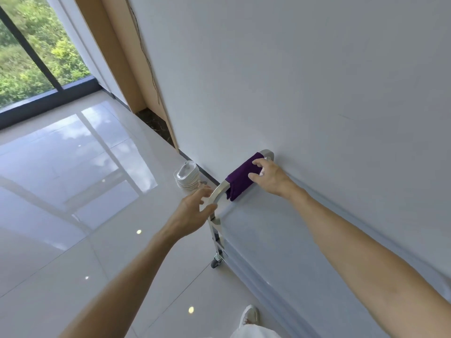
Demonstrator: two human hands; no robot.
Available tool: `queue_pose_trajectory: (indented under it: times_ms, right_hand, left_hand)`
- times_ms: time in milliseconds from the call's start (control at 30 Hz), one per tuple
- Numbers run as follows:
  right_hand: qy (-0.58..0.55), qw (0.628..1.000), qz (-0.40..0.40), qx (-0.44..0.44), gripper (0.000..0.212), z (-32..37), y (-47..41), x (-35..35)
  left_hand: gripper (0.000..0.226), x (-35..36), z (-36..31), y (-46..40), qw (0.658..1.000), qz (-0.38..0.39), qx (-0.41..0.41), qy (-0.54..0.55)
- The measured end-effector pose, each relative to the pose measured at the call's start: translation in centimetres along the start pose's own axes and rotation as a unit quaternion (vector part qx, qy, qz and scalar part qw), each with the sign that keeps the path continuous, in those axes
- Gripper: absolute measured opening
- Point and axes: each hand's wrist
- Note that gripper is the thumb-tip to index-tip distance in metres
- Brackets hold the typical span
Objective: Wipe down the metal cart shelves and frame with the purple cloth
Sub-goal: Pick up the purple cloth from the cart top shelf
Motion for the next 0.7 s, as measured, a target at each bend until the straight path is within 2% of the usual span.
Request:
queue_pose_trajectory:
  times_ms: [400,500,700]
  right_hand:
    - [-0.079,0.988,-0.033,0.132,0.051,-6.3,-8.9,-1.0]
    - [-0.077,0.985,-0.041,0.151,0.052,-6.8,-10.7,-1.0]
    - [-0.049,0.979,-0.054,0.190,0.039,-6.5,-13.3,-0.1]
  left_hand:
    - [0.034,3.9,-0.8,-11.3,0.998,0.049,-0.043,0.019]
    - [0.037,4.6,-0.6,-14.0,0.996,0.077,-0.035,-0.002]
    - [0.050,5.3,0.2,-18.3,0.990,0.134,-0.025,-0.035]
Point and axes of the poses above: each hand's wrist, its own y-axis away from the middle knuckle, its own x-axis out of the palm, z = x × y, and after that the axes turned 7 degrees about -x, right-handed
